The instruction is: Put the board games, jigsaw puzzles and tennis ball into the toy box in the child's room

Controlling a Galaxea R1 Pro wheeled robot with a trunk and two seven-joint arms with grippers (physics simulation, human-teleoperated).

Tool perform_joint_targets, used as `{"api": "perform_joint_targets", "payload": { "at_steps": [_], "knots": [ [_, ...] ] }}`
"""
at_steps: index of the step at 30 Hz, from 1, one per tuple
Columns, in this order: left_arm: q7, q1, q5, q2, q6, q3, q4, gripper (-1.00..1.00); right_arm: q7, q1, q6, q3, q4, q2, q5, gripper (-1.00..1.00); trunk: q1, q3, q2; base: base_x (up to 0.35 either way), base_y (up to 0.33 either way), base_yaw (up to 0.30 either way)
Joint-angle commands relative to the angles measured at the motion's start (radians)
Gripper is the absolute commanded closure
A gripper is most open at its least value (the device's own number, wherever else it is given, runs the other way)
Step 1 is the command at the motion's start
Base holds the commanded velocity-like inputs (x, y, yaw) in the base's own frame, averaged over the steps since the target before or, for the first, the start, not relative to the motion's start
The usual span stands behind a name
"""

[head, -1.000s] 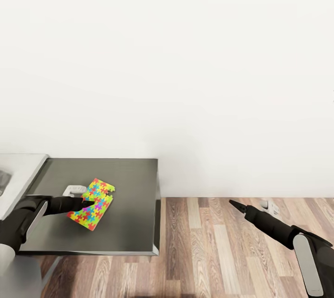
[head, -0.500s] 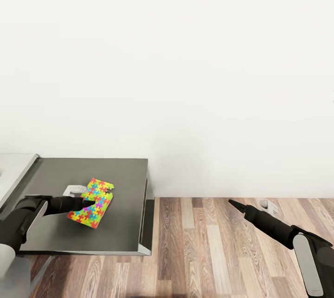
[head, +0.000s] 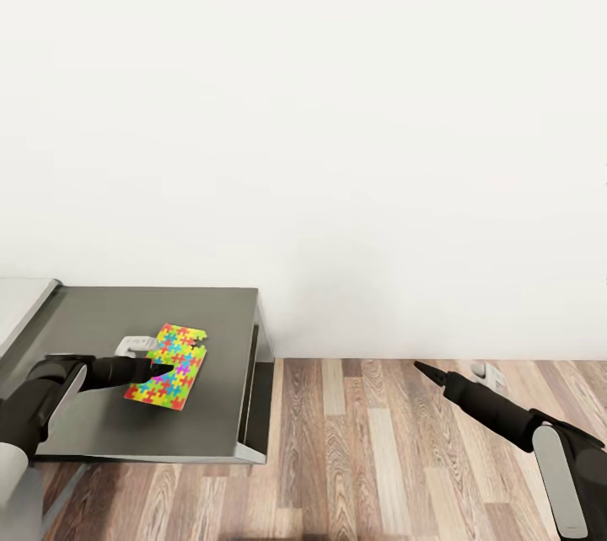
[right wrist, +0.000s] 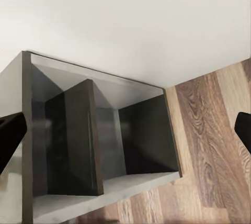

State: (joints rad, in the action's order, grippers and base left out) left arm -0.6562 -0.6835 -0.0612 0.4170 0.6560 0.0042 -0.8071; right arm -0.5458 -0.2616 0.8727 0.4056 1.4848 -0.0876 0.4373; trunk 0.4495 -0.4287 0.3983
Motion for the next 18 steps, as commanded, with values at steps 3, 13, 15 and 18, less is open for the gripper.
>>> {"api": "perform_joint_targets", "payload": {
  "at_steps": [3, 13, 15, 18],
  "knots": [
    [0.0, 0.0, -0.006, 0.0, 0.008, 0.0, 0.0, -1.0, -0.011, -0.001, 0.006, 0.002, 0.0, 0.0, 0.0, -1.0, 0.001, -0.002, 0.002, 0.0, -0.155, 0.0],
    [0.001, -0.001, -0.006, -0.001, 0.008, 0.0, -0.001, -1.0, -0.014, -0.001, 0.006, 0.002, 0.0, 0.0, -0.001, -1.0, 0.001, -0.002, 0.002, 0.0, -0.16, 0.0],
    [0.001, -0.001, -0.006, -0.001, 0.008, 0.0, -0.001, -1.0, -0.014, -0.001, 0.006, 0.002, 0.0, 0.0, -0.001, -1.0, 0.001, -0.002, 0.002, 0.0, -0.194, 0.0],
    [0.001, -0.001, -0.006, -0.001, 0.008, 0.0, -0.001, -1.0, -0.014, -0.001, 0.006, 0.001, 0.0, 0.0, -0.001, -1.0, 0.001, -0.002, 0.002, 0.0, -0.168, 0.0]
  ]
}}
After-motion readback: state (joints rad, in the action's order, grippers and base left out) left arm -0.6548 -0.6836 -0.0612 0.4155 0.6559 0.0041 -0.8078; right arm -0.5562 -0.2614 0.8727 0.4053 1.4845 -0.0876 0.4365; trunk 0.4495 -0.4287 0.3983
